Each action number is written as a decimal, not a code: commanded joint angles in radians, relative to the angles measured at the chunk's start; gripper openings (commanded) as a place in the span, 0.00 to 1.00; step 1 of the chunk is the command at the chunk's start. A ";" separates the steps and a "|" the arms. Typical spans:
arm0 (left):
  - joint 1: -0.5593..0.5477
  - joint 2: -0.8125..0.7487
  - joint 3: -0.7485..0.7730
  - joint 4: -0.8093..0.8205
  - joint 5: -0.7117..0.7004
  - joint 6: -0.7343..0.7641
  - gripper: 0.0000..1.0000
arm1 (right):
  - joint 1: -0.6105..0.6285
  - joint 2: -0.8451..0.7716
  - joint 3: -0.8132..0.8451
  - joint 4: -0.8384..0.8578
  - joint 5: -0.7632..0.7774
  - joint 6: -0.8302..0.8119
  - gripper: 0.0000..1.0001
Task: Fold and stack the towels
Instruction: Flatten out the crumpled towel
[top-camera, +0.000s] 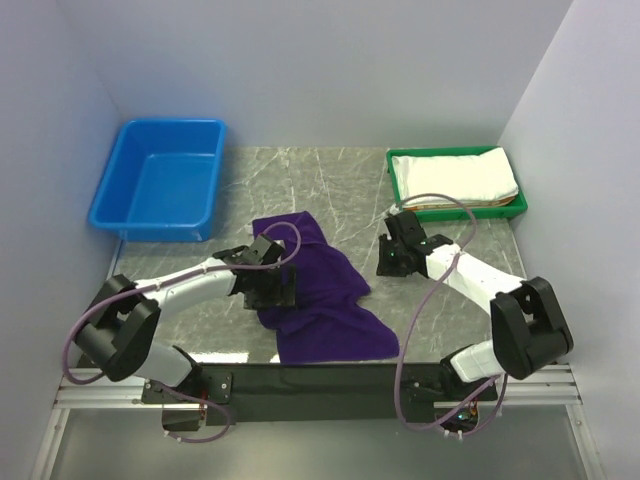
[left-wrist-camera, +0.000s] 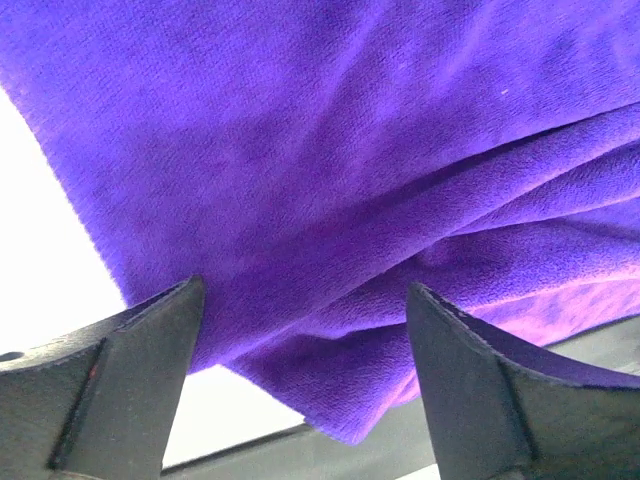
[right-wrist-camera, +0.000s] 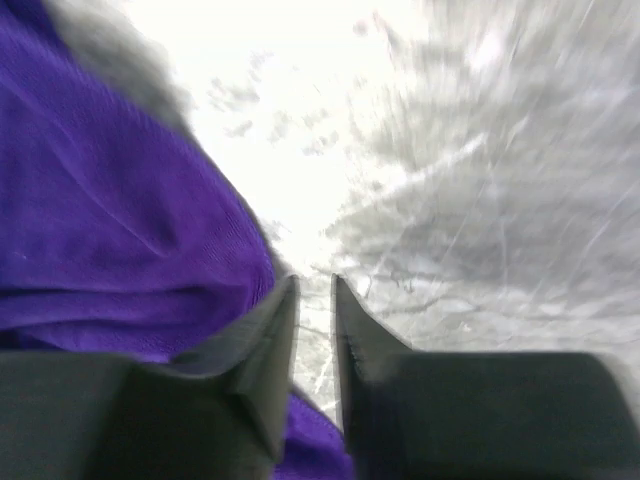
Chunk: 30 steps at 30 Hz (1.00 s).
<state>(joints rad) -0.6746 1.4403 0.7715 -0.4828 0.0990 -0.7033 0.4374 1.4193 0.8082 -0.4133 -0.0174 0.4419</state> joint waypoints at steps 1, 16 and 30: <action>0.016 -0.063 0.114 -0.131 -0.067 -0.013 0.91 | 0.033 -0.039 0.103 0.040 0.048 -0.127 0.39; 0.385 -0.092 0.253 -0.088 -0.154 0.168 0.95 | 0.247 0.559 0.782 0.032 -0.035 -0.425 0.47; 0.405 -0.124 0.176 -0.023 -0.194 0.176 0.94 | 0.330 0.822 1.037 0.039 0.157 -0.111 0.49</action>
<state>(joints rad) -0.2760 1.3560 0.9520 -0.5385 -0.0757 -0.5476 0.7547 2.2318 1.7821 -0.3962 0.0341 0.2287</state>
